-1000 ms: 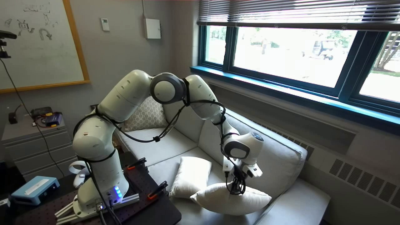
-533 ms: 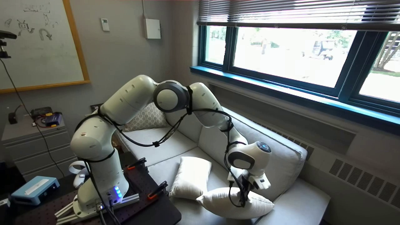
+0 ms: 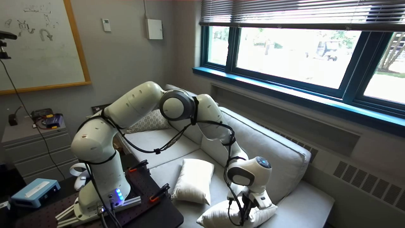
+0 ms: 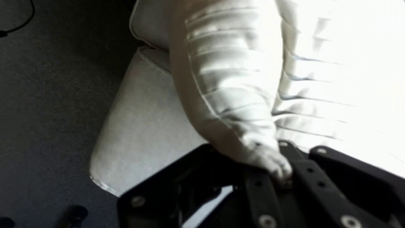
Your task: Put the pillows upright against the arm rest
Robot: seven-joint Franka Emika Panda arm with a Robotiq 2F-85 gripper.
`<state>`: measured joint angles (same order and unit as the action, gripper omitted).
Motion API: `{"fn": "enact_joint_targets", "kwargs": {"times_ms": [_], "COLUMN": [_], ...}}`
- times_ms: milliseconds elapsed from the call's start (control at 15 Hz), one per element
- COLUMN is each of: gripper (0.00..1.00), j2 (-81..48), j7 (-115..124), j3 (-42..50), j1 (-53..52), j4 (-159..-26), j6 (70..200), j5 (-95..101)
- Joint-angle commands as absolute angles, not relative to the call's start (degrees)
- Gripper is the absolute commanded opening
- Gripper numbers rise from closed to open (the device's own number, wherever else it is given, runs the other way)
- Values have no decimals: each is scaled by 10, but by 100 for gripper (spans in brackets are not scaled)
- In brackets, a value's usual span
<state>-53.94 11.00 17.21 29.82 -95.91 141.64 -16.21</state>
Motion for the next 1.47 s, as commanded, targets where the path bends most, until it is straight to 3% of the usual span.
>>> {"fn": "enact_joint_targets", "kwargs": {"times_ms": [0, 467, 533, 733, 1267, 1400], "gripper": [9, 7, 33, 38, 98, 100], "j2": [-543, -536, -533, -522, -423, -381], "j7": [109, 110, 111, 111, 142, 170], "j3": [183, 211, 211, 211, 238, 254], "j1": [302, 301, 298, 285, 194, 151], "j4": [-991, -1037, -1037, -1043, -1110, -1138], "j6": [1392, 1359, 1354, 1354, 1386, 1406], "j5": [-149, -140, -140, -133, -78, -52]}}
